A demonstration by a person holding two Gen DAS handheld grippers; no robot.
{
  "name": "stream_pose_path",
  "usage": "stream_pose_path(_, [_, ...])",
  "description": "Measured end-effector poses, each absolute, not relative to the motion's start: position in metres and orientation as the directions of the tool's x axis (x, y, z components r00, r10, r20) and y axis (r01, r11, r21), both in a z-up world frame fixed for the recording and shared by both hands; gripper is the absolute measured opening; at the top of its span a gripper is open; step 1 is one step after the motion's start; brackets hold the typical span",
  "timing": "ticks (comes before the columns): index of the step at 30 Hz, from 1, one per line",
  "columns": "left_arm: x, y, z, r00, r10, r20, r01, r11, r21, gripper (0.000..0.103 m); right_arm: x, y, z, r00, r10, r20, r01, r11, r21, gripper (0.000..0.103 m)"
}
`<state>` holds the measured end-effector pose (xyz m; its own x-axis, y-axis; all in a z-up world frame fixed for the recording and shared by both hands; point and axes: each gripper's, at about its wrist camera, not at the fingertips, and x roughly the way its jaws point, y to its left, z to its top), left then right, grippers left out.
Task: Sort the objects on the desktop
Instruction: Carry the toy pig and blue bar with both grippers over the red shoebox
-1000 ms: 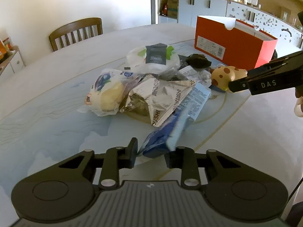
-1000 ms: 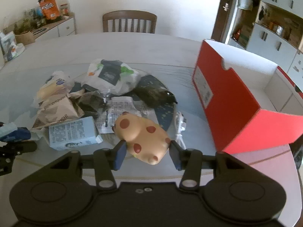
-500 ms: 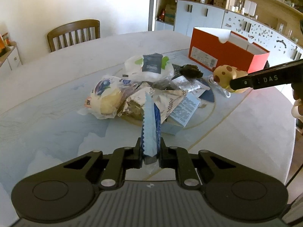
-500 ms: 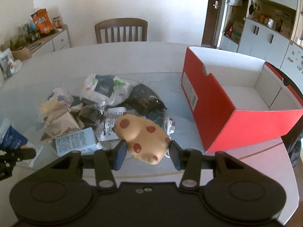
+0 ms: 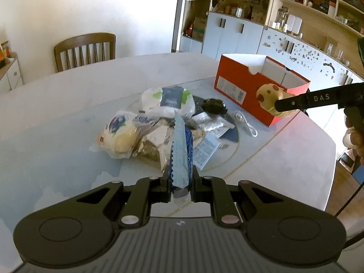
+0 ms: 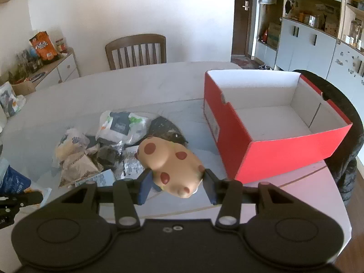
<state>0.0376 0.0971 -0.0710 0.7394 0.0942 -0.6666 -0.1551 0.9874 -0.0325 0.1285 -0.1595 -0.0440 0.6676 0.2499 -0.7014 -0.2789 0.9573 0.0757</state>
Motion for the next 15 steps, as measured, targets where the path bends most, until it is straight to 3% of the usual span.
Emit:
stream_pose_path(7, [0.048,0.088,-0.055,0.749,0.142,-0.647,-0.215,0.976,-0.035,0.013,0.134,-0.182,-0.028,0.679,0.262,-0.686,-0.274,0.957,0.094,0.047])
stream_pose_path(15, [0.071,0.074,-0.035,0.733,0.282,-0.618,-0.385,0.922,-0.036,0.013,0.158,-0.215,-0.016,0.689,0.3,-0.66,-0.31,0.945,0.106,0.047])
